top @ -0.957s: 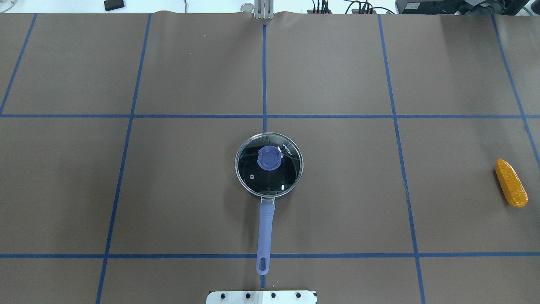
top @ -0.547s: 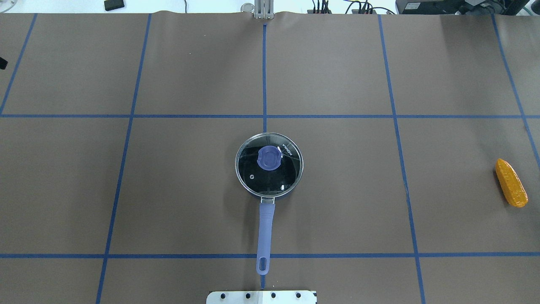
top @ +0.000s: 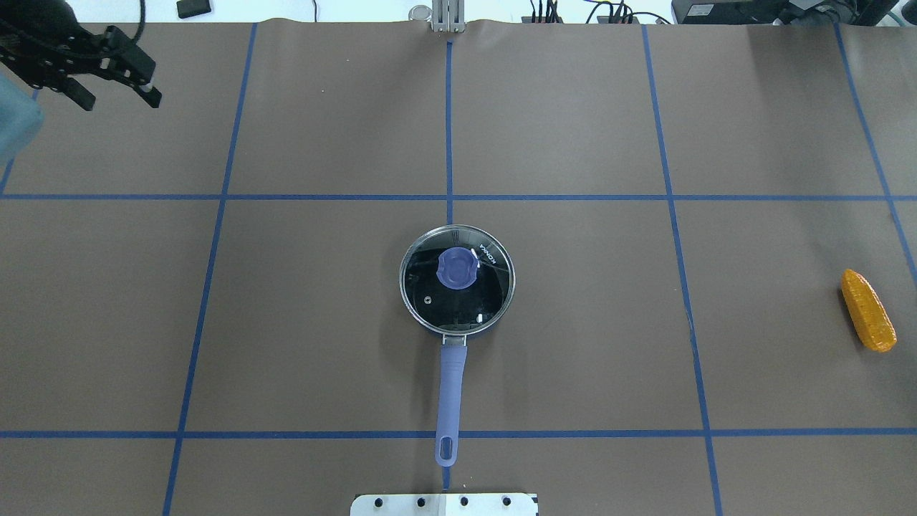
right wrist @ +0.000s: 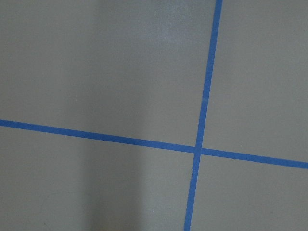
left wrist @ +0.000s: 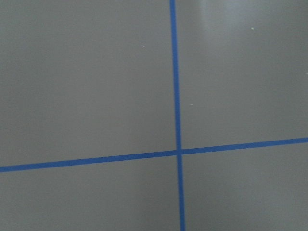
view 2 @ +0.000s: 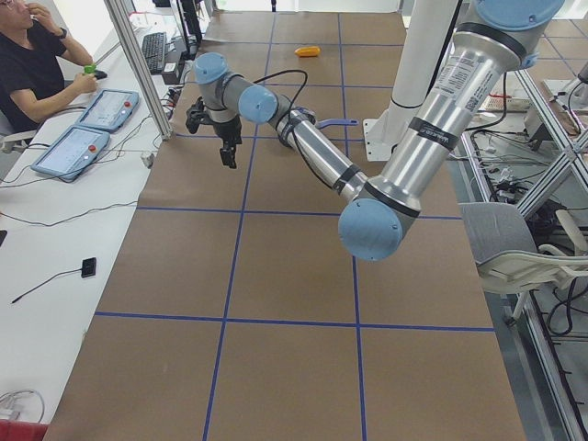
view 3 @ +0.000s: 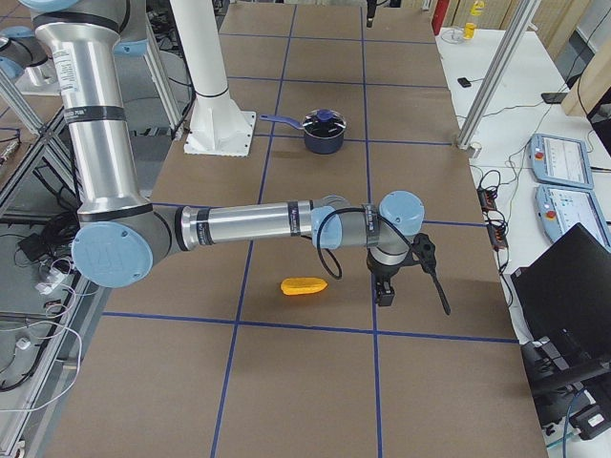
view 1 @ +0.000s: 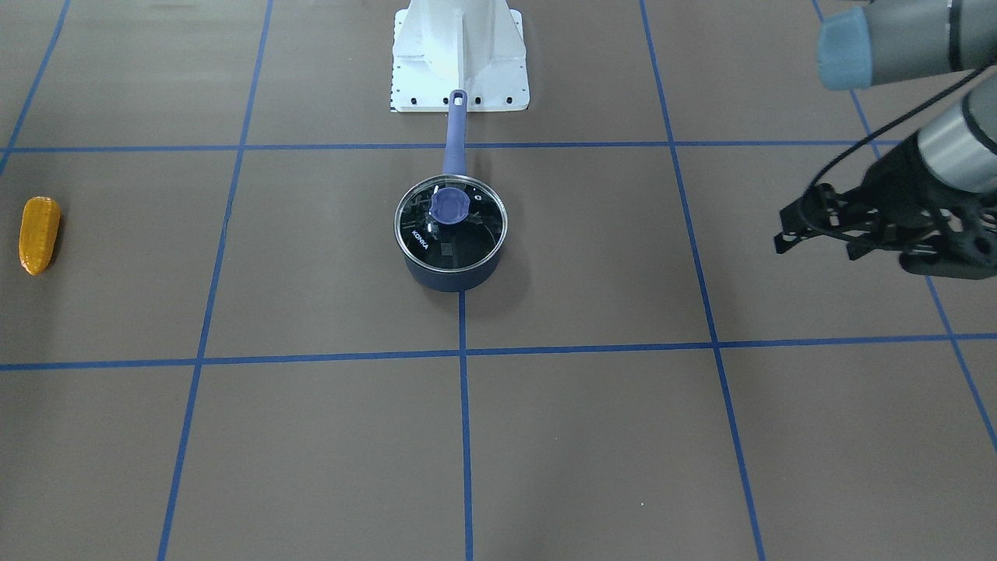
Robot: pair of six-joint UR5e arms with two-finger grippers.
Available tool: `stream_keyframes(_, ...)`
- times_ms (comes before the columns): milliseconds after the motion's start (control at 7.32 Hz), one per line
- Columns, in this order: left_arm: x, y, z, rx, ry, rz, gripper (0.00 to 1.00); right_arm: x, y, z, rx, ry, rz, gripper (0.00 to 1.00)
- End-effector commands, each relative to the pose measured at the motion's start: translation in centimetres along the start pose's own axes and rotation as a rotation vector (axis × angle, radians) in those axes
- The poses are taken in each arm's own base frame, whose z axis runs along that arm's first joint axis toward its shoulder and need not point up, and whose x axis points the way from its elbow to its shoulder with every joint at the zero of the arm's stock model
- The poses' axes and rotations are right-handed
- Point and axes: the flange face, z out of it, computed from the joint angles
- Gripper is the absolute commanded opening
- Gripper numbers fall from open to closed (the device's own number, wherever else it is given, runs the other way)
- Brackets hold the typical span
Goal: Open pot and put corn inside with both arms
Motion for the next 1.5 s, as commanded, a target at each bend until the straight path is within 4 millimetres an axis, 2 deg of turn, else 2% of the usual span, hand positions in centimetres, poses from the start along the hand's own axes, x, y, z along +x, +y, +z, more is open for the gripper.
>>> stream_keyframes(0, 11.7, 2.5, 2.9, -0.022, 0.009, -0.019, 1.0, -0.6, 0.0, -0.2, 0.004, 0.001, -0.004, 1.0)
stream_keyframes(273, 21.6, 6.4, 6.8, -0.015, -0.016, 0.024, 1.0, -0.3, 0.3, 0.2, -0.004, 0.0, 0.003, 1.0)
stream_keyframes(410, 24.7, 7.8, 8.3, -0.022, -0.021, 0.005, 1.0, 0.0, 0.7, 0.5, -0.01, -0.003, 0.009, 1.0)
stream_keyframes(683, 32.3, 8.6, 10.6, -0.06, -0.019, -0.02, 1.0, 0.1, 1.0, 0.6, -0.011, 0.0, 0.01, 1.0)
stream_keyframes(957, 35.5, 12.3, 14.0, -0.039, -0.027, 0.01, 1.0, -0.1, 1.0, 0.4, -0.007, -0.001, 0.004, 1.0)
stream_keyframes(1094, 36.0, 11.9, 15.9, -0.036, -0.018, 0.003, 1.0, -0.6, 1.0, -0.1, 0.003, -0.003, -0.005, 1.0)
stream_keyframes(1230, 36.2, 11.7, 17.2, -0.032, 0.0, -0.002, 1.0, -1.2, 2.1, -0.2, 0.005, -0.002, -0.015, 1.0)
stream_keyframes(1367, 36.3, 11.7, 17.1, -0.032, 0.001, -0.003, 1.0, -2.1, 3.4, -0.3, 0.008, -0.003, -0.007, 1.0)
